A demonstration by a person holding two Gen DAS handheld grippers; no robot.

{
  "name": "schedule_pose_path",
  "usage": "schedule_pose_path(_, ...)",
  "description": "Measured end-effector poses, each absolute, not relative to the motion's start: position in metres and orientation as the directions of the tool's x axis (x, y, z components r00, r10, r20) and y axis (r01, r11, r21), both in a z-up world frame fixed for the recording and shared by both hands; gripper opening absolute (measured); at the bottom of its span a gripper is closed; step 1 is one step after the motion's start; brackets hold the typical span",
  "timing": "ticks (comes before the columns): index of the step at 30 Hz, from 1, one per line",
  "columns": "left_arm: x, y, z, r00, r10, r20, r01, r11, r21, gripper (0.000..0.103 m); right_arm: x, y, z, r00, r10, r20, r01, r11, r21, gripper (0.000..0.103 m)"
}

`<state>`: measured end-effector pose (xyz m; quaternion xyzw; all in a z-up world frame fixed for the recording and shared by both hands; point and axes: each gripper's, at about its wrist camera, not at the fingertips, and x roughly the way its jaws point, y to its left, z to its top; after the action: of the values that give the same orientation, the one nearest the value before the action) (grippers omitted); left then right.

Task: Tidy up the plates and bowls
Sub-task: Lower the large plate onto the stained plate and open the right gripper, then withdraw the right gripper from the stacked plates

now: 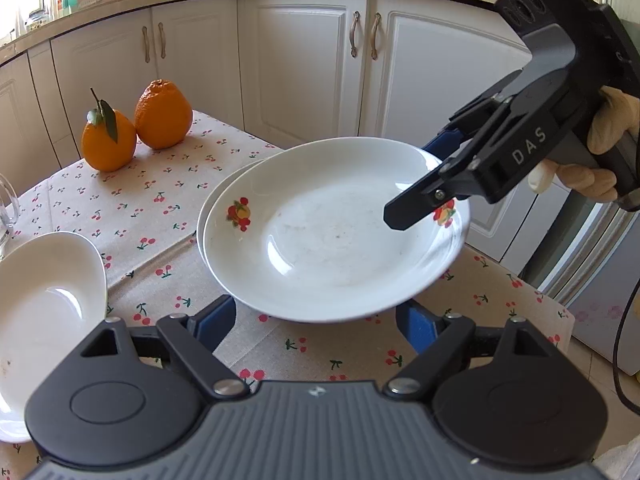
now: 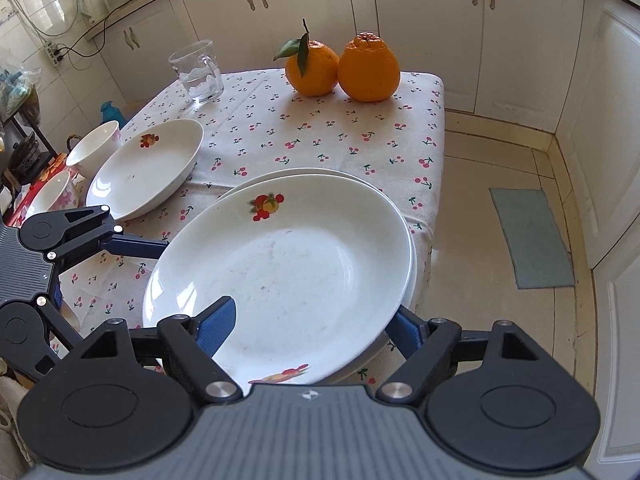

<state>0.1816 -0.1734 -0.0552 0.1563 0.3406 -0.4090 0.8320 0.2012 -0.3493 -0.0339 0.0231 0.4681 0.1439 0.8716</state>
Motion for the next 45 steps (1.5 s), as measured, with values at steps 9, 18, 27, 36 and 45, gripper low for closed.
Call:
schedule_pose_path(9,0.181,-0.173,-0.057,0.431,-0.583,-0.689,0.783,0.621,-0.036,0.087,0.192,-0.34,-0.035,0.513,0.237,-0.825,-0.21,0.967,0.147,0.087)
schedule_pose_path(18,0.18,-0.174,-0.057,0.428,-0.585,-0.689,0.788,0.615,-0.034,0.087,0.185,-0.337,-0.037,0.503,0.215,-0.837,-0.201,0.971,0.128,0.087)
schedule_pose_path(27,0.172,-0.167,-0.049,0.45,-0.592,-0.668,0.781,0.624,-0.027,0.088,0.174,-0.331,-0.022,0.553,0.236,-0.799,-0.223,0.966,0.131,0.1)
schedule_pose_path(36,0.157,-0.132,-0.036,0.549,-0.531,-0.646,0.692,0.722,-0.006,0.09,0.157,-0.305,-0.012,0.617,0.251,-0.746,-0.239,0.963,0.126,0.103)
schedule_pose_path(45,0.148,-0.081,-0.034,0.626,-0.446,-0.64,0.571,0.821,-0.013,0.09,0.151,-0.27,-0.003,0.623,0.286,-0.728,-0.295,0.948,0.12,0.103)
